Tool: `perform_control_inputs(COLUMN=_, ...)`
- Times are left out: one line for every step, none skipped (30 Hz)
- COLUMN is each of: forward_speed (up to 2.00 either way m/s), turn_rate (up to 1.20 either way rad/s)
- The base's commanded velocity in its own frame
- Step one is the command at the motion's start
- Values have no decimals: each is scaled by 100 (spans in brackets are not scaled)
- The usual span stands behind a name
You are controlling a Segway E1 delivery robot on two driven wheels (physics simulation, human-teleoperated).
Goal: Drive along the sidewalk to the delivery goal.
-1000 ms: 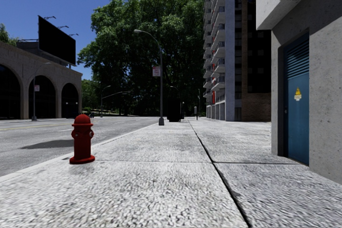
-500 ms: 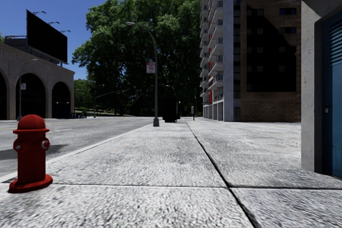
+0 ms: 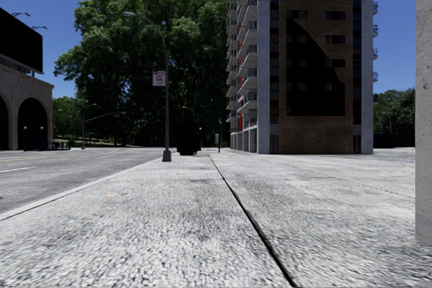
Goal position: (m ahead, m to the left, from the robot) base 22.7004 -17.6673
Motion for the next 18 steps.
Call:
perform_control_inputs(forward_speed=200, turn_rate=-46)
perform_control_inputs(forward_speed=200, turn_rate=-46)
perform_control_inputs(forward_speed=200, turn_rate=-46)
perform_control_inputs(forward_speed=200, turn_rate=-46)
perform_control_inputs(forward_speed=200, turn_rate=-46)
perform_control_inputs(forward_speed=200, turn_rate=-46)
perform_control_inputs(forward_speed=200, turn_rate=-46)
perform_control_inputs(forward_speed=200, turn_rate=-46)
perform_control_inputs(forward_speed=200, turn_rate=-46)
perform_control_inputs(forward_speed=200, turn_rate=-46)
perform_control_inputs(forward_speed=200, turn_rate=-46)
perform_control_inputs(forward_speed=200, turn_rate=-46)
perform_control_inputs(forward_speed=200, turn_rate=-46)
perform_control_inputs(forward_speed=200, turn_rate=-46)
perform_control_inputs(forward_speed=200, turn_rate=-46)
perform_control_inputs(forward_speed=200, turn_rate=-46)
perform_control_inputs(forward_speed=200, turn_rate=-46)
perform_control_inputs(forward_speed=200, turn_rate=-46)
